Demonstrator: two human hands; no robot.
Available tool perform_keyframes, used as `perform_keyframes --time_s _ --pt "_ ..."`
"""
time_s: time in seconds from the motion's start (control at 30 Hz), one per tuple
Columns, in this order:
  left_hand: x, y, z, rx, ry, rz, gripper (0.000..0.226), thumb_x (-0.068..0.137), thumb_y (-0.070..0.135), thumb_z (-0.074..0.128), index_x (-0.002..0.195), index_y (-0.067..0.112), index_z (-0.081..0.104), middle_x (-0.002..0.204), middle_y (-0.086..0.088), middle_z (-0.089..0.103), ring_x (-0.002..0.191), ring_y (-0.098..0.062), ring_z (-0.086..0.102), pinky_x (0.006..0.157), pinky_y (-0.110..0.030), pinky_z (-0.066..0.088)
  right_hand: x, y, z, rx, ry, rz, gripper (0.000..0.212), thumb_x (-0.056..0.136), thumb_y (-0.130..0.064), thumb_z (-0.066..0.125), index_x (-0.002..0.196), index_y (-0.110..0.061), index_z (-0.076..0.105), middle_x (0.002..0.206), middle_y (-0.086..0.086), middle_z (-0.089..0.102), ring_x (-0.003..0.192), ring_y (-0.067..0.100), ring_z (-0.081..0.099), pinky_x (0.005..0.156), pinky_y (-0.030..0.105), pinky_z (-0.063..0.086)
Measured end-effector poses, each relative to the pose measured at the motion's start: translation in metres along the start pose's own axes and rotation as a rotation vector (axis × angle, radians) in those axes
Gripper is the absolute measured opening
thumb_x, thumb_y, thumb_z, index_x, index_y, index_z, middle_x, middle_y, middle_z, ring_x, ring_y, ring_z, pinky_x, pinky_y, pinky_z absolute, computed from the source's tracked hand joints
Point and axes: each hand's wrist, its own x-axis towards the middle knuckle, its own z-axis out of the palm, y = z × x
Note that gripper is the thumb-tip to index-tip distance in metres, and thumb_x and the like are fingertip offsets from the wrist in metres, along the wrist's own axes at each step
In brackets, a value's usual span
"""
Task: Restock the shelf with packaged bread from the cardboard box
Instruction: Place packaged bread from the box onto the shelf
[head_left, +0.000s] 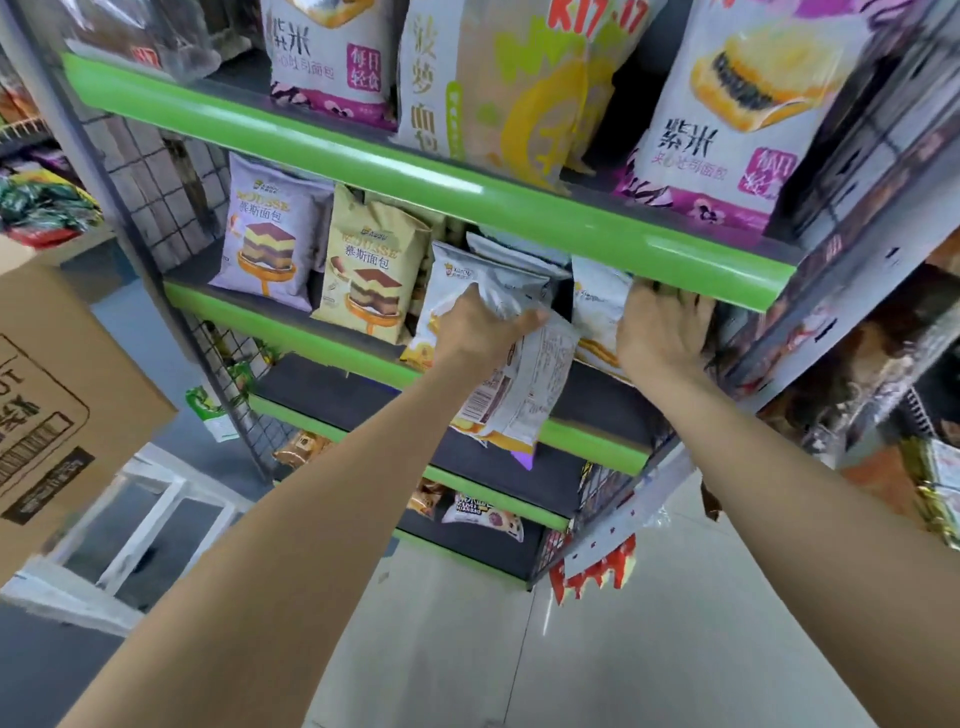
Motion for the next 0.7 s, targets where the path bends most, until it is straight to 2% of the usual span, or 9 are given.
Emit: perform_keyframes --time_s 0.1,0.23,0.3,0.37,0.4,0.5,0.53,0.6,0.7 --pt "0.013 -0.008 0.023 -0.047 0.072 0.129 0.082 0.075 0.056 0.07 0.135 0.007 0.043 0.125 -0.011 0.06 0.112 -0.028 0.058 0.082 -0.032 0.049 0.015 0.007 0.032 0.064 0.054 0.003 0.045 0.082 0.003 0.055 0.127 0.001 0.048 0.131 0.025 0.048 0.128 0.036 0.035 0.115 0.043 0.017" --pt "0.029 -0.012 0.045 -0.089 0.142 0.226 0.068 0.08 0.05 0.067 0.125 0.002 0.048 0.108 -0.013 0.064 0.1 -0.03 0.061 0.074 -0.033 0.047 0.036 0.011 0.068 0.154 0.148 0.06 0.041 0.086 0.004 0.046 0.127 0.001 0.046 0.128 0.02 0.047 0.122 0.034 0.039 0.108 0.039 0.025" --pt "0.034 -0.01 0.05 -0.082 0.152 0.254 0.058 0.082 0.047 0.067 0.114 0.001 0.052 0.094 -0.013 0.063 0.09 -0.031 0.061 0.069 -0.034 0.047 0.042 0.007 0.081 0.156 0.196 0.097 0.039 0.088 0.004 0.041 0.127 0.001 0.045 0.127 0.019 0.047 0.123 0.033 0.039 0.115 0.039 0.017" --pt "0.038 -0.007 0.052 -0.081 0.145 0.257 0.046 0.083 0.045 0.067 0.099 0.004 0.054 0.078 -0.009 0.057 0.078 -0.029 0.058 0.062 -0.034 0.045 0.047 0.006 0.093 0.149 0.229 0.097 0.038 0.089 0.0 0.046 0.127 0.0 0.044 0.126 0.019 0.048 0.123 0.033 0.039 0.118 0.04 0.01" --pt "0.04 -0.004 0.051 -0.098 0.145 0.248 0.043 0.083 0.044 0.067 0.094 0.005 0.054 0.076 -0.009 0.056 0.076 -0.028 0.057 0.06 -0.035 0.044 0.05 0.008 0.097 0.14 0.241 0.088 0.037 0.088 -0.001 0.048 0.125 -0.001 0.046 0.124 0.018 0.049 0.122 0.033 0.04 0.118 0.041 0.011" --pt "0.045 0.007 0.045 -0.226 0.172 0.259 0.045 0.084 0.041 0.066 0.097 -0.001 0.055 0.093 -0.022 0.062 0.085 -0.036 0.062 0.061 -0.039 0.044 0.058 0.014 0.097 0.127 0.294 0.083 0.031 0.087 0.001 0.049 0.118 -0.002 0.054 0.119 0.018 0.054 0.118 0.032 0.044 0.116 0.043 0.017" --pt "0.047 0.01 0.044 -0.251 0.179 0.27 0.04 0.085 0.04 0.066 0.088 0.002 0.055 0.084 -0.02 0.059 0.074 -0.031 0.059 0.055 -0.034 0.039 0.06 0.014 0.094 0.129 0.309 0.095 0.031 0.087 0.003 0.047 0.116 -0.002 0.056 0.119 0.018 0.055 0.118 0.032 0.044 0.114 0.042 0.02" --pt "0.05 0.012 0.042 -0.269 0.181 0.258 0.041 0.085 0.042 0.065 0.069 0.012 0.042 0.062 -0.006 0.043 0.051 -0.019 0.04 0.046 -0.028 0.027 0.06 0.012 0.089 0.115 0.333 0.116 0.03 0.087 0.003 0.045 0.112 -0.004 0.061 0.121 0.018 0.055 0.121 0.031 0.042 0.107 0.04 0.026" --pt "0.058 0.009 0.041 -0.278 0.187 0.234 0.042 0.084 0.044 0.065 0.075 0.009 0.044 0.059 -0.001 0.038 0.049 -0.016 0.034 0.044 -0.028 0.026 0.065 0.01 0.082 0.022 0.345 0.133 0.028 0.088 0.0 0.047 0.107 -0.006 0.067 0.119 0.017 0.056 0.119 0.033 0.043 0.094 0.039 0.035"
